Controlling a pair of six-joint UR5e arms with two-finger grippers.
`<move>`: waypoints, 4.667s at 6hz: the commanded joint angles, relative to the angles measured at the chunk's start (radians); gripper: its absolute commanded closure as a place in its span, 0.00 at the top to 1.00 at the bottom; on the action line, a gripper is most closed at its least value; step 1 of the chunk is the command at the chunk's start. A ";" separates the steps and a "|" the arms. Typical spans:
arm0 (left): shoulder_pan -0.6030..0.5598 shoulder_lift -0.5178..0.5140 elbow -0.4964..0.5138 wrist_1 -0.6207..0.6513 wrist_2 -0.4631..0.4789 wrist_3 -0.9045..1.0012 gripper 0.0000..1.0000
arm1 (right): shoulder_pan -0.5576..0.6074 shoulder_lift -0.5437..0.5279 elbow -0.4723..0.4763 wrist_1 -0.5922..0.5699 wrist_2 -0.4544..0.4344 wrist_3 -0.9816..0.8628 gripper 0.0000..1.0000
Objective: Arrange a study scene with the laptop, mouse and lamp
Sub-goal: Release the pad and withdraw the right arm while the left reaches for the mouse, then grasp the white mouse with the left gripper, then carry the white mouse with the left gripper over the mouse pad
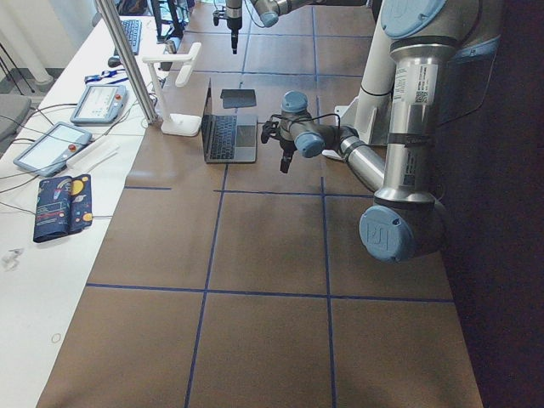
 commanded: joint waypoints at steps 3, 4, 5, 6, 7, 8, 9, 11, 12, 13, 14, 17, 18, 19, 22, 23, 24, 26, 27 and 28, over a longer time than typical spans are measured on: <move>0.374 -0.014 -0.065 0.000 0.291 -0.221 1.00 | 0.366 -0.537 0.247 -0.034 0.150 -0.705 1.00; 0.448 -0.031 -0.059 0.008 0.342 -0.232 1.00 | 0.448 -0.607 0.253 -0.032 0.155 -0.804 1.00; 0.500 -0.037 -0.047 0.010 0.376 -0.243 1.00 | 0.468 -0.632 0.257 -0.031 0.155 -0.824 1.00; 0.537 -0.042 -0.037 0.008 0.401 -0.283 1.00 | 0.469 -0.630 0.256 -0.031 0.155 -0.824 1.00; 0.544 -0.071 -0.001 0.008 0.449 -0.287 1.00 | 0.469 -0.629 0.257 -0.031 0.155 -0.822 1.00; 0.563 -0.115 0.047 0.010 0.470 -0.288 1.00 | 0.469 -0.627 0.261 -0.031 0.152 -0.821 1.00; 0.564 -0.122 0.055 0.008 0.473 -0.288 1.00 | 0.469 -0.627 0.259 -0.031 0.150 -0.821 1.00; 0.562 -0.119 0.055 0.010 0.497 -0.288 0.73 | 0.469 -0.629 0.259 -0.031 0.147 -0.821 1.00; 0.560 -0.111 0.055 0.010 0.510 -0.288 0.35 | 0.469 -0.629 0.261 -0.031 0.149 -0.821 1.00; 0.554 -0.111 0.050 0.010 0.511 -0.288 0.13 | 0.469 -0.626 0.261 -0.031 0.150 -0.821 1.00; 0.545 -0.113 0.041 0.010 0.510 -0.284 0.09 | 0.469 -0.626 0.261 -0.031 0.153 -0.821 1.00; 0.431 -0.134 -0.023 0.061 0.428 -0.243 0.06 | 0.469 -0.630 0.259 -0.025 0.147 -0.821 1.00; 0.372 -0.187 -0.019 0.075 0.383 -0.238 0.05 | 0.469 -0.644 0.254 -0.026 0.156 -0.819 1.00; 0.328 -0.277 -0.013 0.165 0.378 -0.238 0.05 | 0.469 -0.668 0.245 -0.023 0.149 -0.812 1.00; 0.214 -0.535 0.137 0.287 0.367 -0.240 0.05 | 0.469 -0.681 0.247 -0.023 0.152 -0.790 1.00; 0.176 -0.636 0.262 0.281 0.319 -0.241 0.04 | 0.469 -0.679 0.247 -0.023 0.152 -0.786 1.00; 0.141 -0.771 0.412 0.278 0.291 -0.246 0.04 | 0.469 -0.678 0.248 -0.023 0.153 -0.783 1.00; 0.094 -0.989 0.754 0.173 0.261 -0.258 0.04 | 0.469 -0.673 0.250 -0.025 0.158 -0.782 1.00; 0.067 -1.083 0.935 0.092 0.232 -0.271 0.04 | 0.469 -0.673 0.250 -0.026 0.158 -0.781 1.00; 0.056 -1.208 1.155 0.023 0.222 -0.281 0.04 | 0.469 -0.673 0.250 -0.028 0.160 -0.781 1.00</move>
